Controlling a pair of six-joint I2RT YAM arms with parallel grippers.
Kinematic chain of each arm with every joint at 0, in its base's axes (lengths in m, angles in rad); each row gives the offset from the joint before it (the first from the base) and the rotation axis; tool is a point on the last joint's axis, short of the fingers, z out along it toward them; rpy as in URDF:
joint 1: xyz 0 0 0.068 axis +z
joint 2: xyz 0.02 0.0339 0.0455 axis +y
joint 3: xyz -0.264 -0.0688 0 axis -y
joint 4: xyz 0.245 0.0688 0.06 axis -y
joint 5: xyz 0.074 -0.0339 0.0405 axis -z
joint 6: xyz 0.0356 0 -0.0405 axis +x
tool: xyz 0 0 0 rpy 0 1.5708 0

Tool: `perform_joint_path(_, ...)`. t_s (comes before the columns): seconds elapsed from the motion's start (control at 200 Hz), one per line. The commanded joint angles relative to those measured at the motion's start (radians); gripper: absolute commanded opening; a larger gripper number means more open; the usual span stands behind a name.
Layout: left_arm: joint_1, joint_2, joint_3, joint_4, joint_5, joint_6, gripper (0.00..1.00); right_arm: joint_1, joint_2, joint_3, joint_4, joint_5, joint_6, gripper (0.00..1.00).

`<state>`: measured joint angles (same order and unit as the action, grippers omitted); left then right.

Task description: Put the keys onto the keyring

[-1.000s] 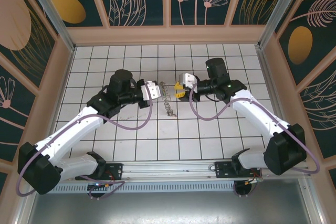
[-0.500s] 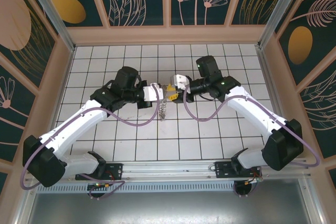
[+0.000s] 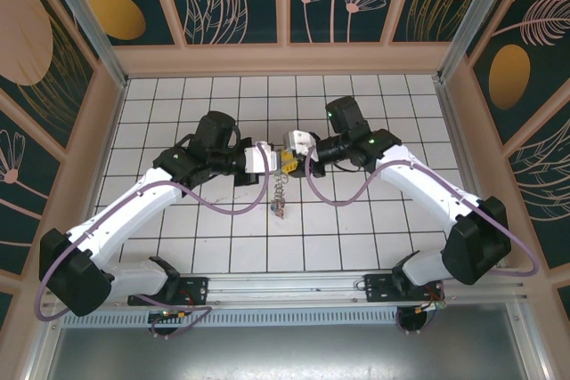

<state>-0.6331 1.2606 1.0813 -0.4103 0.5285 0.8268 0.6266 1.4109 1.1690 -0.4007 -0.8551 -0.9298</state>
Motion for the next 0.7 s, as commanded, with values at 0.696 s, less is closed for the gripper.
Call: perform_joint_path(0.696, 0.007, -0.125, -0.103, 0.194, -0.03, -0.114, 0.2, 0.002, -0.258, -0.302, 0.639, -0.09, 0.331, 0.0)
